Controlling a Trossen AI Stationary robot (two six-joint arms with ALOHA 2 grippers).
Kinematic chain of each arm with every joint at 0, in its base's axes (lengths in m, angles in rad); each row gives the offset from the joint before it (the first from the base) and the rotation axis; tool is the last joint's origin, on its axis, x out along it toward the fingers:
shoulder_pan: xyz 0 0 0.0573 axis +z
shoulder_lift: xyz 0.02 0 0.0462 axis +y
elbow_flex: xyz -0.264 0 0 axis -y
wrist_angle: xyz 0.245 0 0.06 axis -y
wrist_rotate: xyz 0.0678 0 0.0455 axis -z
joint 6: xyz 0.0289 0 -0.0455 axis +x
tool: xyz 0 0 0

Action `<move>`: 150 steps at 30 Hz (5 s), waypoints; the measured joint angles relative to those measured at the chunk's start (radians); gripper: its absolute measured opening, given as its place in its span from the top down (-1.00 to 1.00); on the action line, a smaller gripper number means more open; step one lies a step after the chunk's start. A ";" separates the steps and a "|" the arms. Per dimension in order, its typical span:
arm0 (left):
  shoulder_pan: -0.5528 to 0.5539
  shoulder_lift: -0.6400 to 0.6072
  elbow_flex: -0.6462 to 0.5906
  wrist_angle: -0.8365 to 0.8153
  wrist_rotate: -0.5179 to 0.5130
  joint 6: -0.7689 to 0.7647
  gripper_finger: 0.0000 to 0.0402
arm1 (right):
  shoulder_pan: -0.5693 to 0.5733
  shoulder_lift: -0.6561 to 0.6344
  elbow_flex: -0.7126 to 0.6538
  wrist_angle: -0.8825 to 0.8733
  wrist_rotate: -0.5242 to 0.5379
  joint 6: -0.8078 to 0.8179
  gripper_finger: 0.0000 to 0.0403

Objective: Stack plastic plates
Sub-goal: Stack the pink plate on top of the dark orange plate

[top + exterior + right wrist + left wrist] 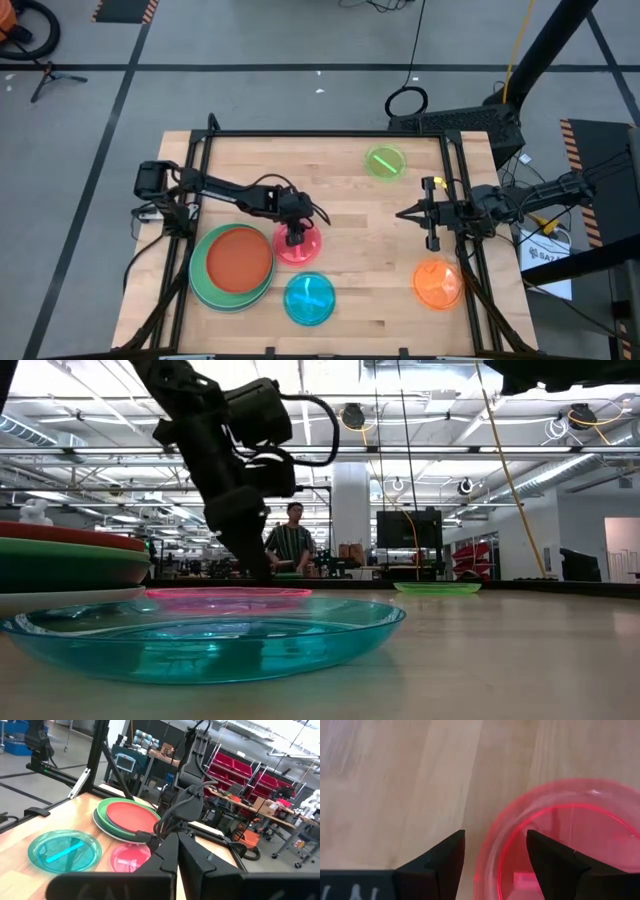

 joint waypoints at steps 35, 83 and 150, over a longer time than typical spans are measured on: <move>0.019 0.030 0.000 -0.002 0.065 0.120 -0.09 | 0.000 0.001 0.000 0.002 0.002 0.001 0.98; 0.019 0.029 0.000 0.000 0.014 0.127 0.97 | 0.000 0.001 0.000 0.002 0.002 0.000 0.98; -0.441 -0.347 0.628 -1.215 -0.217 -0.457 0.99 | 0.000 0.002 0.000 -0.030 0.024 0.066 0.98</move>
